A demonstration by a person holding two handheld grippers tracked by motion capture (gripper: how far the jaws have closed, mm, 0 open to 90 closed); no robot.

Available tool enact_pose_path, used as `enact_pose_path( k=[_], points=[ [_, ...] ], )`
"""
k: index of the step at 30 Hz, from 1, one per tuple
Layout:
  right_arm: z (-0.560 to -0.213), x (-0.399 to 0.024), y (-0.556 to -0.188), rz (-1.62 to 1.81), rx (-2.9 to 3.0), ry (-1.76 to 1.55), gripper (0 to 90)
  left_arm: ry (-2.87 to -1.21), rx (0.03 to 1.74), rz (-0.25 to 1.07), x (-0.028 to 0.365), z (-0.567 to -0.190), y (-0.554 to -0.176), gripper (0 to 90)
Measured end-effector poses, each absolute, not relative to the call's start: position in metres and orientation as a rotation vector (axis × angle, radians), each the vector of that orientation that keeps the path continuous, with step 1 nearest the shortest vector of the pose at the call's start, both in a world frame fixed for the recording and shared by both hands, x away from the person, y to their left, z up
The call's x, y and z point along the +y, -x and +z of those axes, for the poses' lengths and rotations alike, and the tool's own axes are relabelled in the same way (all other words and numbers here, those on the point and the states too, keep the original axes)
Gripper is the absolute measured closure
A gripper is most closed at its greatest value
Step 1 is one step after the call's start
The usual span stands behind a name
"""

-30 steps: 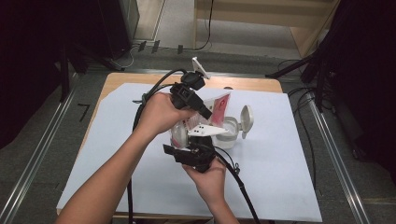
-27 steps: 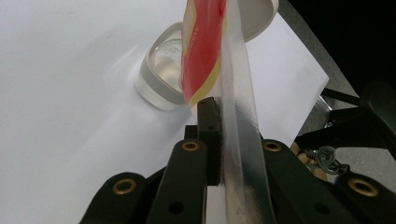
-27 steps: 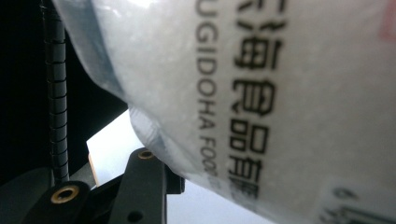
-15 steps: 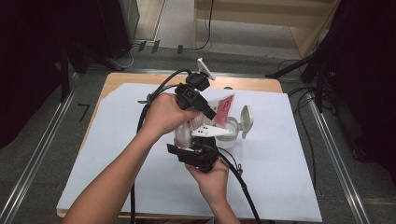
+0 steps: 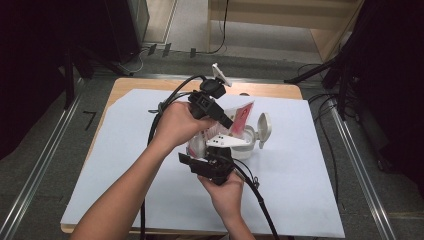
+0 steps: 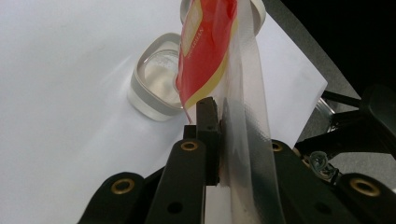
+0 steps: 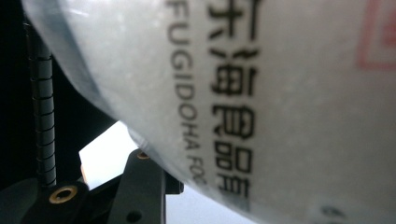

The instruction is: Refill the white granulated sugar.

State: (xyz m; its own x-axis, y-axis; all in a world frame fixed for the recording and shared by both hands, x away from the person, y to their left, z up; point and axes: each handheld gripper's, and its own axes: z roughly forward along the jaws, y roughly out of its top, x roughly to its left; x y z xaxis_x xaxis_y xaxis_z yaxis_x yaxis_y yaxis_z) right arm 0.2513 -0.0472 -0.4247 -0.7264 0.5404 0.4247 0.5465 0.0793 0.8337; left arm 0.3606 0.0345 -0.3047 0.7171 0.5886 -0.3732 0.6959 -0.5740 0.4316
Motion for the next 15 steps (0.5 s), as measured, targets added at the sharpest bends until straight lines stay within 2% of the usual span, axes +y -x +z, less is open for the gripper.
enact_pose_path(
  k=[15],
  points=[
    [-0.4244, -0.0479, -0.2485, -1.786, -2.297, 1.164, 61.0, -2.347, 0.984, -0.273, 0.0344, -0.3066, -0.3602, 85.9]
  ],
)
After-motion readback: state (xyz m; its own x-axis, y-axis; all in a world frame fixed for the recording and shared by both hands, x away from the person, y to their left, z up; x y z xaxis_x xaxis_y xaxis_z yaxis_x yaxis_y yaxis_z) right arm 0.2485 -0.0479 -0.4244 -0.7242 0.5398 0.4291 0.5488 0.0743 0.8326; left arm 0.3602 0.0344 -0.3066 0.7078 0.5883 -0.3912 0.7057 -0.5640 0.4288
